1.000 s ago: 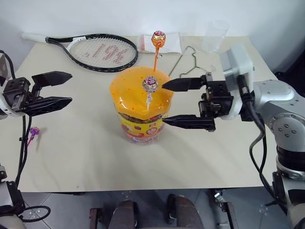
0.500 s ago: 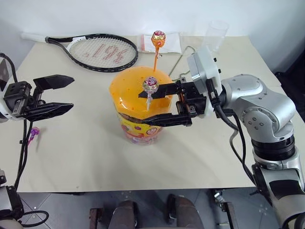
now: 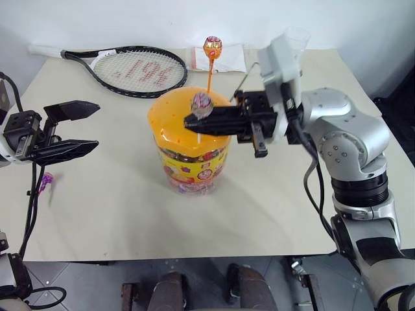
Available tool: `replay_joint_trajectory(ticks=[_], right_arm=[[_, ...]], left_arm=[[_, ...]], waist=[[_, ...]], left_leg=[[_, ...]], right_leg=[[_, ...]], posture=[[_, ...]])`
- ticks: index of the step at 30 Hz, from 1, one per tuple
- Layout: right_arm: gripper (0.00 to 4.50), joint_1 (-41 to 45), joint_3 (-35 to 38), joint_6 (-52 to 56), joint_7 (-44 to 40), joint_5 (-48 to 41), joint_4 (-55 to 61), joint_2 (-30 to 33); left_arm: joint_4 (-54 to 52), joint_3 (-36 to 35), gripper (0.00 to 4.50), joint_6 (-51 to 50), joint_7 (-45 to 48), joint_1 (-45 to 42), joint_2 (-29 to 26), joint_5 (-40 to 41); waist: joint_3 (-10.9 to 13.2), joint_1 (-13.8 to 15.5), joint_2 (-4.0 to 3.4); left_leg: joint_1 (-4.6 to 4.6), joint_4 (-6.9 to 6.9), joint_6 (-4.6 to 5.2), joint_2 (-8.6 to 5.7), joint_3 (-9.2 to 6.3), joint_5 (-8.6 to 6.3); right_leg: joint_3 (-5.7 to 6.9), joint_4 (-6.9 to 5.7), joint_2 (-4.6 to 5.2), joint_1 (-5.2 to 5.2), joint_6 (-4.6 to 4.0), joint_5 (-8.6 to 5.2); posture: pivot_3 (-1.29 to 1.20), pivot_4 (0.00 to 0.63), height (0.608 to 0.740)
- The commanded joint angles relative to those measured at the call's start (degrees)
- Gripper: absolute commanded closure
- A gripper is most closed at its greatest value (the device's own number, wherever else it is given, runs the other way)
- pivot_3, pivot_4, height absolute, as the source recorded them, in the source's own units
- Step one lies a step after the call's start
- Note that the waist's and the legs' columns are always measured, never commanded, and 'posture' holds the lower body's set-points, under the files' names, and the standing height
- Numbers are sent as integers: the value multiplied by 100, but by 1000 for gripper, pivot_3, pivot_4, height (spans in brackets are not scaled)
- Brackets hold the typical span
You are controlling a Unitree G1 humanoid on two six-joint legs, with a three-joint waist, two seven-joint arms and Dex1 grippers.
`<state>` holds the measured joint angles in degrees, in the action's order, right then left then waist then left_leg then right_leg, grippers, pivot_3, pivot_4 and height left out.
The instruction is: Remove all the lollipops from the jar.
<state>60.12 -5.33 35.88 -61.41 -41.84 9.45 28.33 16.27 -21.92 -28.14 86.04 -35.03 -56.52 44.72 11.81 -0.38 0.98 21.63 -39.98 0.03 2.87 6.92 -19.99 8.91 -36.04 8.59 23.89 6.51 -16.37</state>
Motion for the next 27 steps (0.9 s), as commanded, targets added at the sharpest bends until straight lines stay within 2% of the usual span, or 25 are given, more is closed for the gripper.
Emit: replay_joint_trajectory(ticks=[1, 5, 10, 16, 19, 23, 27], right_arm=[[4459, 222, 413, -156, 22, 62, -115, 186], [4459, 269, 614, -130, -23, 167, -187, 587], [4459, 113, 1113, 599, 253, 34, 120, 1505], [4459, -1241, 1989, 1864, 533, -219, 548, 2897], [4459, -2304, 2061, 2073, 579, 171, 334, 3428], [4459, -2913, 1892, 1919, 900, 644, -130, 3513], [4459, -2761, 1382, 1988, 1633, 1314, -1074, 3134]], left_arm=[[168, 49, 0, 154, 603, -215, -86, 23], [369, 224, 0, 322, 646, -397, -92, 53], [486, 356, 0, 440, 646, -524, -79, 141], [482, 370, 0, 504, 646, -455, -54, 168], [483, 395, 0, 520, 646, -464, -5, 170], [481, 407, 0, 527, 646, -442, 1, 187], [421, 404, 0, 466, 646, -369, -99, 285]], waist=[[0, 5, 0], [0, 12, 0], [0, 14, 0], [-1, 29, 1], [-1, 29, 1], [0, 5, 0], [-1, -35, 0]], left_leg=[[0, 0, 0, 0, 0, 0], [2, 1, 0, 0, 1, 0], [8, 4, 0, 0, 4, -1], [16, 1, 4, 0, 3, -4], [15, 2, 4, 0, 3, -4], [16, 1, 4, 0, 9, -4], [16, 3, 3, 0, 14, -3]], right_leg=[[0, 0, 0, 0, 0, 0], [1, 4, 0, 0, 0, 0], [-1, 4, 0, 8, 0, 0], [1, 10, 1, 9, 0, 0], [1, 8, 0, 10, 0, 0], [-3, 8, 1, 13, 1, 0], [-10, 2, 0, 23, 1, 0]], posture=[[0, 150, 740], [0, 150, 740], [0, 150, 740], [0, 150, 740], [0, 150, 740], [0, 150, 740], [0, 150, 740]])
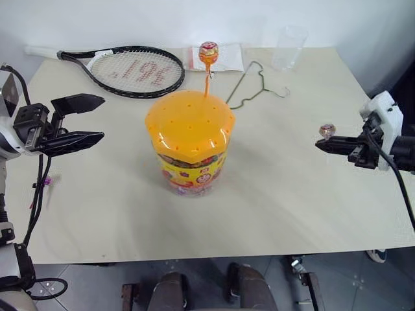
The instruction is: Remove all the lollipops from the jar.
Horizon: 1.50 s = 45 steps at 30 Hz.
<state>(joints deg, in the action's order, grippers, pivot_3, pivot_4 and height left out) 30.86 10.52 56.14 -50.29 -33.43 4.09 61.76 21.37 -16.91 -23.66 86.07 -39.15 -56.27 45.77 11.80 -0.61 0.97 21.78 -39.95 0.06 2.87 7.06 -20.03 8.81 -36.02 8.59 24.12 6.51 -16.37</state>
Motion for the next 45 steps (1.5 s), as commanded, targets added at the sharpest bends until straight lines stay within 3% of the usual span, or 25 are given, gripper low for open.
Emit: replay_joint_trajectory(ticks=[1, 11, 12, 15, 25, 30, 33, 39, 45], right_arm=[[4459, 210, -322, 6, 628, 592, -740, -301], [4459, 723, -977, 4, 917, 1388, -2120, -741], [4071, 713, -969, 16, 900, 1402, -2110, -749], [3449, 625, -886, 106, 857, 1391, -1967, -727], [79, -144, -18, 566, 599, 930, -256, -213], [35, -371, 660, 859, 192, 358, 930, 202], [35, 189, 922, 958, -154, -373, 1410, 209], [35, 2124, 218, 844, -287, -1196, 1145, -787], [35, 3092, -541, -82, -693, -926, 144, -1842]], left_arm=[[-81, -101, 0, 28, 643, 47, -149, 175], [-225, -197, 0, -38, 629, 216, -163, 186], [-249, -213, 0, -49, 625, 243, -168, 197], [-327, -269, 0, -93, 599, 336, -200, 224], [-315, -282, 0, -120, 579, 295, -204, 181], [-226, -243, 0, -104, 614, 187, -200, 159], [-94, -246, 0, -58, 633, 98, -231, 122], [229, -340, 0, 21, 639, -202, -216, 202], [100, -611, 0, -140, 504, -96, -152, 381]], waist=[[-1, -16, 1], [0, -12, -1], [0, -11, -1], [0, -10, -1], [-1, 50, -3], [-1, 55, -3], [-1, 39, -3], [-2, -42, -2], [-2, -92, -1]], left_leg=[[0, -1, 0, 0, 0, 0], [47, -9, -1, -1, 1, 1], [47, -9, -1, -1, 0, 1], [47, -9, -1, -1, 1, 1], [47, -9, -1, 0, 0, 1], [46, -10, -1, -1, 0, 1], [46, -10, -1, 0, -2, 0], [40, -9, -1, 1, 0, 1], [49, -10, -1, -2, 0, 1]], right_leg=[[0, 0, 0, 0, 0, 0], [0, -5, 0, 44, 1, 0], [0, -5, 0, 44, 1, 0], [0, -4, 1, 44, 1, 0], [0, -5, 0, 45, 1, 1], [-1, -6, 0, 44, 1, 1], [0, -6, 0, 43, 1, 1], [-7, -7, -4, 44, 0, 3], [-3, -4, -2, 46, 2, 4]], posture=[[0, 150, 740], [0, 150, 740], [0, 150, 740], [0, 150, 740], [0, 150, 740], [0, 150, 740], [0, 150, 740], [0, 150, 740], [0, 150, 740]])
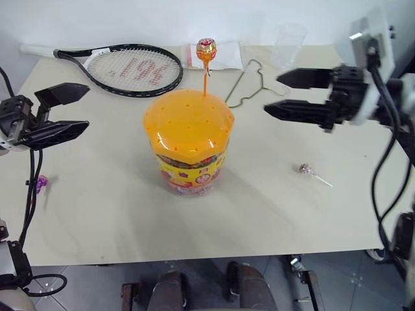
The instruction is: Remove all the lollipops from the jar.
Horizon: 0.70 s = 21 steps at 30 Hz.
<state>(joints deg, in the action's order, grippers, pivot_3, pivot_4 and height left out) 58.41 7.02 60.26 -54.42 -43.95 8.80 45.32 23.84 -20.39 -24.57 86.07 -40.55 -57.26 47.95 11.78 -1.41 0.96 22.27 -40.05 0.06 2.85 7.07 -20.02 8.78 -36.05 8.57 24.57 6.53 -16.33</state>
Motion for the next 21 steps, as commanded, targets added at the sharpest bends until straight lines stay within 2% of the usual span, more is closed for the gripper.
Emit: replay_joint_trajectory(ticks=[1, 7, 9, 15, 18, 21], right_arm=[[35, 399, -273, -596, -365, 165, -432, -268], [35, 915, -781, -1300, -830, 447, -1353, -1119], [35, 991, -835, -1423, -902, 532, -1503, -1247], [35, 1559, -1120, -2160, -994, 1009, -2510, -2176], [683, 1743, -993, -2221, -866, 1059, -2765, -2425], [1674, 1794, -870, -2172, -829, 989, -2645, -2504]], left_arm=[[-178, -283, 0, -56, 501, 85, -56, 158], [-574, -536, 0, -136, 377, 516, -74, 225], [-656, -584, 0, -161, 336, 583, -67, 252], [-960, -799, 0, -216, 163, 843, -24, 305], [-1038, -826, 0, -251, 117, 868, 1, 316], [-1041, -831, 0, -261, 116, 863, 8, 303]], waist=[[0, -19, 0], [0, -51, 0], [0, -55, 0], [0, -82, 0], [0, -88, 0], [0, -73, 0]], left_leg=[[-1, -1, 0, 0, 0, 0], [-1, 0, 0, 1, -1, 0], [-1, 0, 0, 2, -1, 0], [-1, 0, -3, 2, -4, 2], [-2, -1, -3, 2, -4, 2], [-1, -1, -3, 1, -5, 2]], right_leg=[[0, 0, 0, 0, 0, 0], [2, -3, -1, 2, 0, 0], [1, -4, -1, 3, 0, 0], [3, -9, -2, 3, 0, 0], [2, -9, -1, 2, 0, 0], [3, -9, 0, 2, 0, 0]], posture=[[0, 150, 740], [0, 150, 740], [0, 150, 740], [0, 150, 740], [0, 150, 740], [0, 150, 740]])
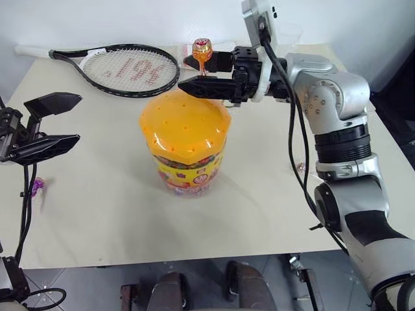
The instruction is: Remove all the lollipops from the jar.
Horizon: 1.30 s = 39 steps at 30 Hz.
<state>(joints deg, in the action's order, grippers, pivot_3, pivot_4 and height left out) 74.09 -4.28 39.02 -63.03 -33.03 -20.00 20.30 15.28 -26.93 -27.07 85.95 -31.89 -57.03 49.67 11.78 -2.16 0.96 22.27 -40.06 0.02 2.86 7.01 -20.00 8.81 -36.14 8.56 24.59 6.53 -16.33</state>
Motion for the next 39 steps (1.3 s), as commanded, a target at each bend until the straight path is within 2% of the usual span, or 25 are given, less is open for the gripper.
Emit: replay_joint_trajectory(ticks=[1, 5, 6, 8, 15, 18, 21, 26, 31, 35, 39], right_arm=[[1985, 231, 286, -11, 47, -123, 308, 0], [3504, 297, 400, 88, 145, -177, 533, 15], [3712, 328, 436, 109, 175, -188, 591, 13], [4453, 427, 520, 158, 260, -218, 705, 18], [4486, 860, 810, 223, 650, -224, 810, 155], [4486, 1043, 976, 304, 1043, -21, 671, 506], [4486, 926, 946, 509, 1426, 412, 517, 1160], [4486, -90, 527, 1391, 1721, 1272, 218, 2755], [4486, -1381, 363, 1290, 1443, 1759, -178, 3721], [4486, -2291, 334, 723, 1275, 2072, -1028, 4074], [4486, -2523, 363, 265, 1320, 2301, -1973, 3946]], left_arm=[[-177, -172, 0, -13, 126, -11, -14, 122], [-130, -110, 0, -5, 138, -92, 20, 93], [-104, -85, 0, 1, 150, -127, 30, 82], [-40, -19, 0, 16, 188, -214, 57, 53], [190, 227, 0, 75, 288, -548, 155, -59], [238, 313, 0, 93, 313, -641, 192, -84], [244, 391, 0, 55, 381, -721, 232, -46], [249, 402, 0, 50, 405, -647, 187, -37], [238, 415, 0, 50, 382, -591, 166, -64], [261, 489, 0, 114, 336, -577, 200, -142], [240, 502, 0, 151, 249, -530, 238, -221]], waist=[[0, 2, 0], [0, -10, 0], [0, -16, 0], [0, -27, 0], [0, -30, 0], [0, -20, 0], [-2, 10, 3], [-10, 70, 17], [1, 21, -8], [-2, 8, -12], [-2, 0, -20]], left_leg=[[0, 0, 0, 0, 0, 0], [-1, 1, 0, 0, 0, 0], [-1, 1, 0, 0, 0, 0], [-1, 1, 0, 0, 0, 0], [-1, 1, 0, 0, 1, 0], [0, 1, 0, 0, 0, 0], [0, 1, 0, 0, 1, 0], [2, 2, 1, -1, 1, -1], [3, 7, 2, -2, 11, -1], [2, 14, 1, -1, 21, -1], [1, 7, 1, -1, 28, -1]], right_leg=[[0, 0, 0, 0, 0, 0], [-1, 0, 0, 0, 0, 0], [-1, 0, -1, 0, 0, 0], [-1, -1, -1, 1, 0, 0], [-1, -1, 0, 1, 0, 0], [0, -1, 0, 1, 0, 0], [-1, 0, 0, 0, 0, 0], [-1, 4, 2, -1, 0, 0], [-7, 6, 2, 8, 0, 0], [-15, 6, 0, 16, 0, 0], [-23, 4, 1, 15, 3, 1]], posture=[[0, 150, 740], [0, 150, 740], [0, 150, 740], [0, 150, 740], [0, 150, 740], [0, 150, 740], [0, 150, 740], [0, 150, 740], [0, 150, 740], [0, 150, 740], [0, 150, 740]])
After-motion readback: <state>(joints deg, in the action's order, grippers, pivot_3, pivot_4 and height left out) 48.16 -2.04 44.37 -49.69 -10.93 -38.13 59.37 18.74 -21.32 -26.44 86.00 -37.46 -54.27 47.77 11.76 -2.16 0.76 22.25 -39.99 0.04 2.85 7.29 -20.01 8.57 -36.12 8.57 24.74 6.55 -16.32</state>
